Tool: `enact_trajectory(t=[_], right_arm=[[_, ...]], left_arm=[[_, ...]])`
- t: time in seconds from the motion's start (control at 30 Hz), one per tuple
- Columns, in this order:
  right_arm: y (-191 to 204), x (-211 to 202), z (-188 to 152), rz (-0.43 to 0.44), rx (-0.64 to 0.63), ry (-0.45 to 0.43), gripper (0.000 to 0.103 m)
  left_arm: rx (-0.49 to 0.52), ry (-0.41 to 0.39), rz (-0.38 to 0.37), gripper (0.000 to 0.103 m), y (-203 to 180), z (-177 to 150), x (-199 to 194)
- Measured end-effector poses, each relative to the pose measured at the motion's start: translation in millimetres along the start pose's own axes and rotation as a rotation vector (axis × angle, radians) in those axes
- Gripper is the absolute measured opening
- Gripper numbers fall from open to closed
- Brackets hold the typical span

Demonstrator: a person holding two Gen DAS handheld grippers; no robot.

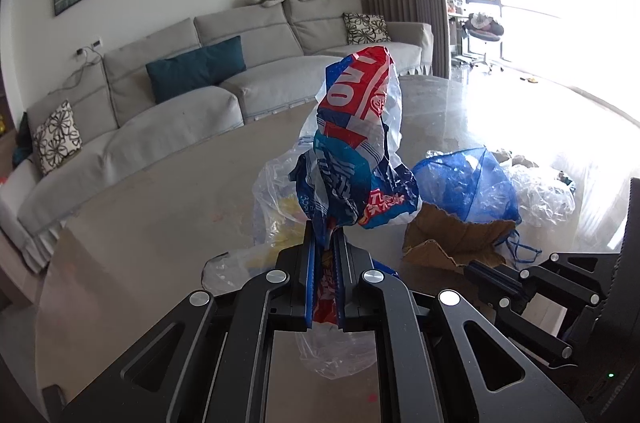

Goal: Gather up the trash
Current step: 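Grasp the torn cardboard with the right gripper and lift it, then carry the snack bag and cardboard over the trash bin with both tools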

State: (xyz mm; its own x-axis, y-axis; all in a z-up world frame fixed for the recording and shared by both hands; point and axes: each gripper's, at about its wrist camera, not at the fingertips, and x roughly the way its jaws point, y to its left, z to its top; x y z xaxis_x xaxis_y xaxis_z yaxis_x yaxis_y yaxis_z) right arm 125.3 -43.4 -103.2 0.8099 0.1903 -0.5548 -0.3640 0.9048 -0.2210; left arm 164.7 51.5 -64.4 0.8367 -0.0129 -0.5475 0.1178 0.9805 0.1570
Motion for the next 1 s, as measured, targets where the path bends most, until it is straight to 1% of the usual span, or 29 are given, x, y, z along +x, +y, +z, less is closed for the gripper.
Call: enact_trajectory(t=[0.2, 0.33, 0.57, 0.73, 0.87, 1.0], right_arm=[[-12.0, -21.7, 18.1, 0.088, 0.099, -0.044, 0.001], [-14.0, -39.0, 27.2, 0.142, 0.138, -0.079, 0.001], [-8.5, -68.9, 49.0, 0.159, 0.126, -0.141, 0.001], [-11.9, -87.2, 59.7, 0.142, 0.123, -0.173, 0.001], [-18.0, -94.7, 63.8, 0.107, 0.115, -0.176, 0.001], [-32.0, -102.1, 62.4, 0.065, 0.113, -0.182, 0.001]], left_arm=[[-0.013, 0.003, 0.009, 0.009, 0.1, 0.5, 0.4], [-0.026, -0.015, 0.022, 0.009, 0.5, 2.1, -3.9], [-0.043, -0.038, 0.038, 0.009, 4.3, 2.8, -11.8], [-0.044, -0.072, 0.049, 0.009, 5.1, 6.4, -21.4], [-0.041, -0.102, 0.050, 0.010, 3.8, 8.6, -31.4], [-0.057, -0.123, 0.038, 0.010, 3.5, 11.3, -40.9]])
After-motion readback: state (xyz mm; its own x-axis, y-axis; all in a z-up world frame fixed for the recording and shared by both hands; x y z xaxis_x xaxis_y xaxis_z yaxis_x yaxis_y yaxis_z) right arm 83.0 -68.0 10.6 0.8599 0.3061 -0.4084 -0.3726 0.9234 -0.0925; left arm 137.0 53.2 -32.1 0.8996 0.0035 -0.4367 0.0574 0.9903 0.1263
